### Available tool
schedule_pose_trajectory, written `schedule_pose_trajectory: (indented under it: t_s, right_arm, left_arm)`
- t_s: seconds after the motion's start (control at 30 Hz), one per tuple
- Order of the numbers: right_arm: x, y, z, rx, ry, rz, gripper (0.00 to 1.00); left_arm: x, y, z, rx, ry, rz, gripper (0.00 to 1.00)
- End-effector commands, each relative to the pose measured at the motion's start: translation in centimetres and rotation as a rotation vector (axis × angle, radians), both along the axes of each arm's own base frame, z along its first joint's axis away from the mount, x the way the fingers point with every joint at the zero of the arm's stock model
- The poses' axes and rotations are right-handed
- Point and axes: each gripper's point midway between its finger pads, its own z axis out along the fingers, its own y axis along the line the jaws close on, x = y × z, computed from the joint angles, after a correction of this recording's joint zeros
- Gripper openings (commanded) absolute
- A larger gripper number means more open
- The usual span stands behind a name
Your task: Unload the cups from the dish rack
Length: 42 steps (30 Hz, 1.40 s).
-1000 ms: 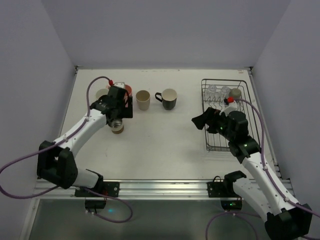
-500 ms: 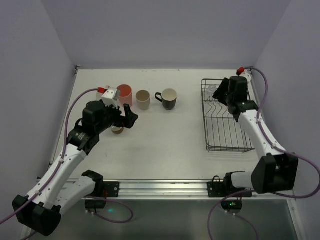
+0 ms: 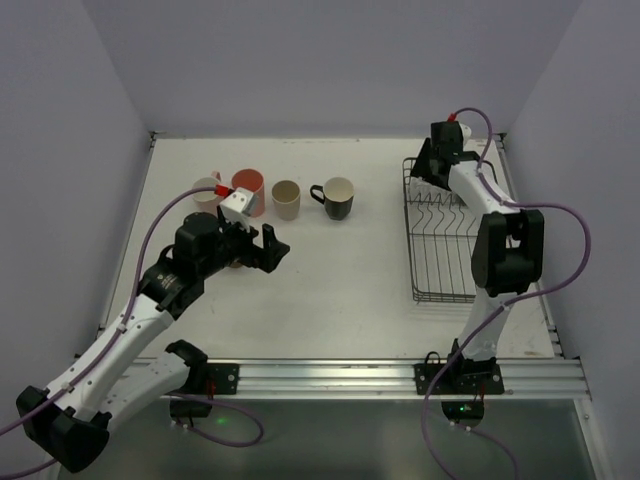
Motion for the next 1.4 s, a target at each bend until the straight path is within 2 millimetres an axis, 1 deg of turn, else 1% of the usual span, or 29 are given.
schedule_pose_trajectory:
  t_s: [0.0,0.17,0.2,0.3,0.37,0.43,0.5,0.53,0.6,0.63,0.67,0.7,0.73,0.77,0.8,0.87,0.9,0.93,1.03,1.07,1.1,1.13,1.17,1.2,1.23,1.27,1.3,1.33,1.37]
  right_arm:
    - [1.2,-0.3,1.3,-0.030,-0.015,0.002,0.69]
    - [1.8,0.4,-0.6,-0.016,0.023,0.028,0.70]
    - [1.8,0.4,-1.5,-0.018,0.046,0.030,0.70]
    - [2.1,0.7,-1.8,-0.007,0.053,0.038,0.68]
    - [2.4,0.8,-1.9,-0.006,0.055,0.044,0.62]
    - [2.8,0.8,-1.6,-0.008,0.051,0.047,0.61]
    - [2.9,0.6,-1.2,-0.019,0.051,0.043,0.46]
    - [2.8,0.5,-0.9,-0.023,0.044,0.041,0.42]
    - [3.0,0.5,1.6,-0.027,-0.033,0.035,0.35]
    - [2.3,0.5,1.7,-0.033,-0.037,0.036,0.34]
    - [2.0,0.6,4.1,-0.035,-0.090,0.039,0.34]
    - [1.9,0.5,5.4,-0.042,-0.128,0.036,0.34]
    - [1.3,0.8,5.6,-0.048,-0.136,0.043,0.34]
    - [0.9,0.9,6.6,-0.055,-0.157,0.050,0.34]
    - [0.3,0.8,9.1,-0.053,-0.218,0.047,0.34]
    - [-1.1,1.1,9.6,-0.054,-0.237,0.052,0.34]
    - [-1.9,1.3,12.2,-0.041,-0.308,0.058,0.33]
    - [-3.0,1.9,11.5,-0.027,-0.300,0.078,0.33]
    - [-6.2,3.9,12.7,0.045,-0.367,0.130,0.32]
    - [-7.3,5.8,12.8,0.131,-0.383,0.190,0.32]
    - [-7.9,7.3,14.1,0.197,-0.445,0.238,0.31]
    - [-10.3,9.1,14.0,0.280,-0.472,0.292,0.31]
    - [-12.0,11.3,14.5,0.369,-0.486,0.391,0.31]
    - [-13.1,12.8,15.9,0.433,-0.544,0.448,0.31]
    - [-15.5,14.1,16.4,0.526,-0.570,0.491,0.31]
    - [-17.4,15.6,16.8,0.609,-0.565,0.579,0.31]
    - [-18.6,16.5,16.5,0.664,-0.584,0.624,0.31]
    - [-20.5,17.4,18.1,0.747,-0.612,0.668,0.31]
    - [-21.6,18.0,18.3,0.787,-0.616,0.709,0.31]
  left_arm:
    - [0.5,-0.1,1.1,0.011,-0.049,-0.002,0.96]
    - [0.7,-0.1,0.9,0.017,-0.040,0.001,0.96]
    - [0.8,-0.1,0.7,0.021,-0.037,0.002,0.96]
    - [1.0,-0.1,0.5,0.026,-0.029,0.006,0.96]
    - [1.1,-0.1,0.4,0.028,-0.027,0.011,0.96]
    - [1.2,0.0,0.3,0.031,-0.023,0.014,0.96]
    - [1.3,0.0,0.1,0.034,-0.018,0.017,0.96]
    - [1.4,0.1,0.1,0.035,-0.018,0.021,0.95]
    - [1.6,0.2,-0.1,0.037,-0.014,0.026,0.95]
    - [1.7,0.2,0.0,0.034,-0.012,0.030,0.95]
    - [1.8,0.2,-0.1,0.033,-0.007,0.031,0.94]
    - [1.9,0.2,-0.1,0.031,-0.004,0.031,0.94]
    - [2.0,0.1,-0.1,0.028,0.000,0.029,0.93]
    - [2.0,-0.1,-0.2,0.027,0.007,0.027,0.93]
    - [2.1,-0.2,0.1,0.016,0.010,0.027,0.93]
    - [2.1,-0.9,0.4,-0.016,0.024,0.013,0.92]
    - [2.1,-1.2,0.9,-0.040,0.020,0.004,0.91]
    - [1.8,-1.9,1.3,-0.067,0.025,-0.029,0.90]
    - [1.1,-3.7,2.9,-0.171,0.035,-0.102,0.85]
    - [0.8,-4.2,3.2,-0.203,0.041,-0.127,0.84]
    - [0.7,-5.1,3.9,-0.268,0.035,-0.149,0.82]
    - [0.1,-5.9,4.4,-0.311,0.045,-0.196,0.78]
    - [-0.1,-6.4,4.5,-0.344,0.056,-0.221,0.76]
    - [-0.6,-7.4,5.5,-0.419,0.052,-0.272,0.73]
    - [-0.8,-7.8,5.9,-0.454,0.053,-0.292,0.71]
    - [-1.0,-8.3,5.2,-0.499,0.111,-0.295,0.68]
    - [-1.4,-8.9,6.5,-0.547,0.072,-0.340,0.64]
    - [-1.5,-9.2,6.8,-0.577,0.074,-0.355,0.64]
    - [-1.5,-9.5,6.6,-0.605,0.108,-0.361,0.63]
